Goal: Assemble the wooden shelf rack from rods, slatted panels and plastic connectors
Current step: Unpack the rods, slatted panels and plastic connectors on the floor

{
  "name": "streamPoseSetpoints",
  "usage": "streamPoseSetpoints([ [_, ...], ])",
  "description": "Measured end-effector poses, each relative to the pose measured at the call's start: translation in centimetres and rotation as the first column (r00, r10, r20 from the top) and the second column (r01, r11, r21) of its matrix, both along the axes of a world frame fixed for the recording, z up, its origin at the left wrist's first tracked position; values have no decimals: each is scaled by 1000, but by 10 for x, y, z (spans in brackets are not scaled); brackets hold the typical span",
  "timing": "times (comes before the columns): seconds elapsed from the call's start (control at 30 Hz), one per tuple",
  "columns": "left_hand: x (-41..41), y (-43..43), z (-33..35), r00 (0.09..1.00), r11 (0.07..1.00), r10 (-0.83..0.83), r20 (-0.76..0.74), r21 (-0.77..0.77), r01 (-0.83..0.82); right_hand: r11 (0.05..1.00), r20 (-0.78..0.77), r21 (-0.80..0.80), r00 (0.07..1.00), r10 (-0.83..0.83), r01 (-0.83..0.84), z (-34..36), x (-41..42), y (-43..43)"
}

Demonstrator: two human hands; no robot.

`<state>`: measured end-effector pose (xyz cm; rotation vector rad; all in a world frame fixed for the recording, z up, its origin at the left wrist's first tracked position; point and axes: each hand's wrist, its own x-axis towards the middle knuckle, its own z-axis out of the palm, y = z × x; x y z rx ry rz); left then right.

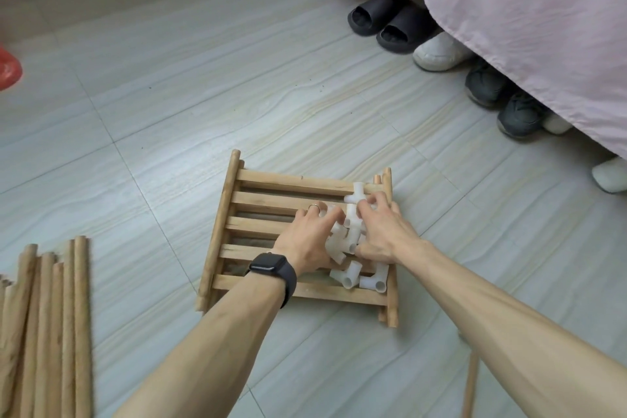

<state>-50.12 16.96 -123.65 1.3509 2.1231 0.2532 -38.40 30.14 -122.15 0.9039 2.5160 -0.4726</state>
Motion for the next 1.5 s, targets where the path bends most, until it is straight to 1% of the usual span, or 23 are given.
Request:
streamPoseSetpoints([
  [0.13,7,-5,-2,995,991,97,-32,92,-94,1000,-60,-3,998,-13,12,-4,2,-2],
  [0.23,12,-7,3,987,978,161,-23,140,-157,997,-159,-46,984,-76,69,-5,4,-6],
  [0.4,20,-7,11,975,959,219,-30,192,-209,987,-298,-102,943,-151,126,-7,7,-15],
  [0.43,22,-7,11,970,950,242,-4,207,-235,985,-295,-109,942,-163,136,-8,6,-17],
  [0.5,26,-5,12,945,923,309,106,205,-325,980,-259,-137,949,-178,146,-9,4,-19],
  [0.57,25,-5,15,895,886,378,237,188,-424,971,-245,-171,948,-206,167,-9,3,-20],
  [0.6,23,-5,16,875,871,397,278,186,-455,967,-267,-183,938,-223,178,-9,3,-20],
  [0.73,13,-8,27,845,853,413,339,182,-490,939,-404,-242,854,-327,246,-3,0,-22],
  [0.9,3,-21,49,853,849,393,345,220,-480,918,-470,-293,796,-380,266,16,-5,-38],
  [1.0,-2,-41,72,867,846,389,311,252,-470,910,-527,-322,749,-401,261,36,-10,-61],
  [1.07,-4,-66,91,878,842,395,271,275,-464,910,-548,-347,739,-392,225,50,-15,-84],
  [1.13,-7,-98,111,879,837,417,232,279,-471,890,-540,-414,735,-410,192,68,-23,-115],
  [1.23,-16,-156,145,871,839,467,154,236,-491,874,-520,-475,769,-372,102,102,-41,-168],
  [1.33,-25,-216,176,855,833,514,69,196,-517,807,-483,-589,786,-385,33,132,-62,-222],
  [1.43,-35,-270,195,819,804,573,9,187,-565,760,-455,-649,812,-365,-21,154,-85,-274],
  [1.5,-42,-304,195,786,779,618,-33,164,-605,732,-424,-680,832,-358,-32,158,-99,-309],
])
